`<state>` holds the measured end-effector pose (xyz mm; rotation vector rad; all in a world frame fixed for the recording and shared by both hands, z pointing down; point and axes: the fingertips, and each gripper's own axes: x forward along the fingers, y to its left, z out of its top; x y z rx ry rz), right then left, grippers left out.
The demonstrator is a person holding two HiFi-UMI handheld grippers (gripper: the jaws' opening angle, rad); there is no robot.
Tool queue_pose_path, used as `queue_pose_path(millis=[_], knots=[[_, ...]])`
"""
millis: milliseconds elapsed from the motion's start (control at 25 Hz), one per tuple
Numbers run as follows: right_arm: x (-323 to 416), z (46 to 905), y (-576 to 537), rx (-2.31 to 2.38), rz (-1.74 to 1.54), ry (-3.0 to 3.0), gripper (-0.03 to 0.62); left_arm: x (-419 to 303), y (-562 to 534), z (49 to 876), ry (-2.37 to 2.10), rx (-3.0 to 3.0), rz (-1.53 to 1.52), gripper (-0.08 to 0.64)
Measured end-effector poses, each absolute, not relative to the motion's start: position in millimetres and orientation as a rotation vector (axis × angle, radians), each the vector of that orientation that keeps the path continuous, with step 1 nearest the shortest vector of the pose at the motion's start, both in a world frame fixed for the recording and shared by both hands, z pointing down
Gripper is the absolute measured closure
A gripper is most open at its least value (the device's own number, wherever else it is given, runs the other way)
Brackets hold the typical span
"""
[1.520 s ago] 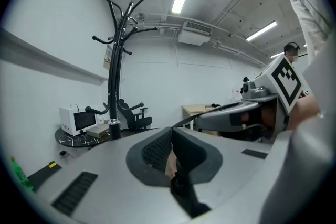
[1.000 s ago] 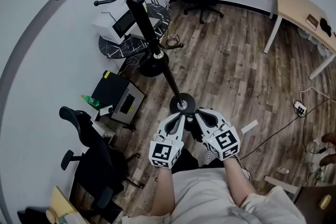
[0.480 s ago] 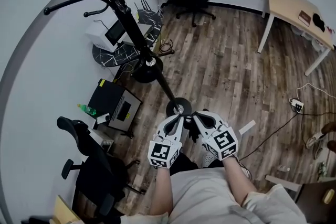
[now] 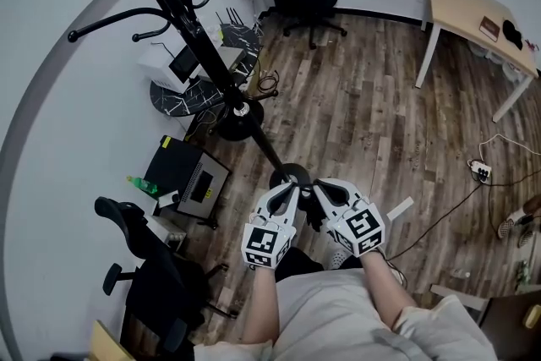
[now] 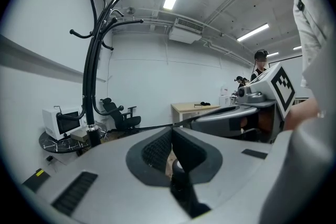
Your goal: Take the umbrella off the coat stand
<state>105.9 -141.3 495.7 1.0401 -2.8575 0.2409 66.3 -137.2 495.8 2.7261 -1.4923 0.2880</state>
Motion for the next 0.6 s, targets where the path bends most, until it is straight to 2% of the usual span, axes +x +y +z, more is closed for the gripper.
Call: queue_pose_path(millis=[600], knots=[[123, 512, -147, 1.108, 0.276, -2.798, 0.583, 82, -137, 519, -1.444, 2.725, 0.362, 0.537]])
